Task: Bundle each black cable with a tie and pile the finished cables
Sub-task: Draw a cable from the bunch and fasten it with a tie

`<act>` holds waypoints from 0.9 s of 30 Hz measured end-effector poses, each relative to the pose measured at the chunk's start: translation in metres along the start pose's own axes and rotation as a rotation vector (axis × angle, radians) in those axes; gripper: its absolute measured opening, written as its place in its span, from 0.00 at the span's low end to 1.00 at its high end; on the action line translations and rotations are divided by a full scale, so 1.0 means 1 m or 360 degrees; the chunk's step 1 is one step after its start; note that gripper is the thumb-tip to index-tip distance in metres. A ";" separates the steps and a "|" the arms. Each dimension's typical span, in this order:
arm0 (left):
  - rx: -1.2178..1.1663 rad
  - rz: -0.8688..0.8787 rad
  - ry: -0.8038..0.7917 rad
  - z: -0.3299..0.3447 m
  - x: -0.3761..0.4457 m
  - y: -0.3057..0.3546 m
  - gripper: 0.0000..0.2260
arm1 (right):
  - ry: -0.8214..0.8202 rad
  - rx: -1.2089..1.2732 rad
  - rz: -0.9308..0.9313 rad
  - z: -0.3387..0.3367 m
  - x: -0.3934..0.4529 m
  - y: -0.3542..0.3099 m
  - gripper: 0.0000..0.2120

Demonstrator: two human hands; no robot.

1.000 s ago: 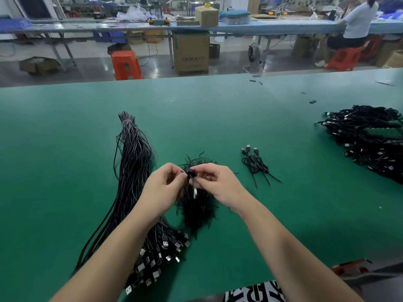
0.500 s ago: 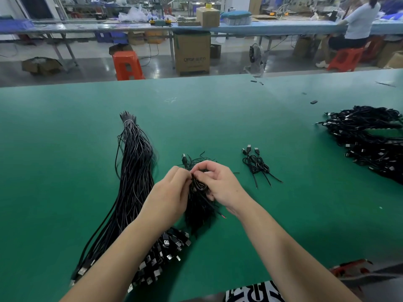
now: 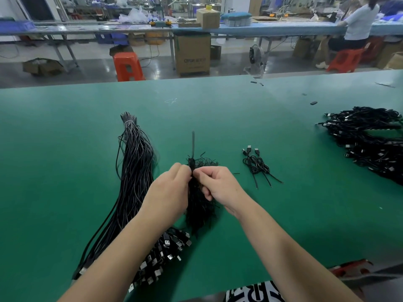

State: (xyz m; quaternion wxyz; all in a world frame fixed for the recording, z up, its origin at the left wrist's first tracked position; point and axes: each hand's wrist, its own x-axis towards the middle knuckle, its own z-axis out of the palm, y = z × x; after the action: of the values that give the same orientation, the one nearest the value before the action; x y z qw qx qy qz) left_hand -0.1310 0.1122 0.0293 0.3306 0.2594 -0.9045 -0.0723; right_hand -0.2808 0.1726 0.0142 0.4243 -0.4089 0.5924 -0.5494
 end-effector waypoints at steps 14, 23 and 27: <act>-0.0599 -0.0779 -0.0072 0.006 0.006 -0.008 0.08 | -0.0246 0.0194 -0.0031 -0.006 0.000 0.005 0.20; -0.0612 -0.0621 -0.0050 0.001 0.006 0.000 0.07 | 0.0023 -0.0358 -0.0147 -0.003 -0.002 0.004 0.09; -0.0349 -0.0168 -0.0128 -0.002 0.006 -0.001 0.05 | -0.0050 -0.0041 -0.0020 0.000 -0.005 0.006 0.15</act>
State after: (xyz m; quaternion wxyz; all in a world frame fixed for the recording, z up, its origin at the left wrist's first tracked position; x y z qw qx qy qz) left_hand -0.1327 0.1085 0.0340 0.3161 0.2659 -0.8888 -0.1985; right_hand -0.2796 0.1782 0.0082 0.4248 -0.4265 0.5903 -0.5378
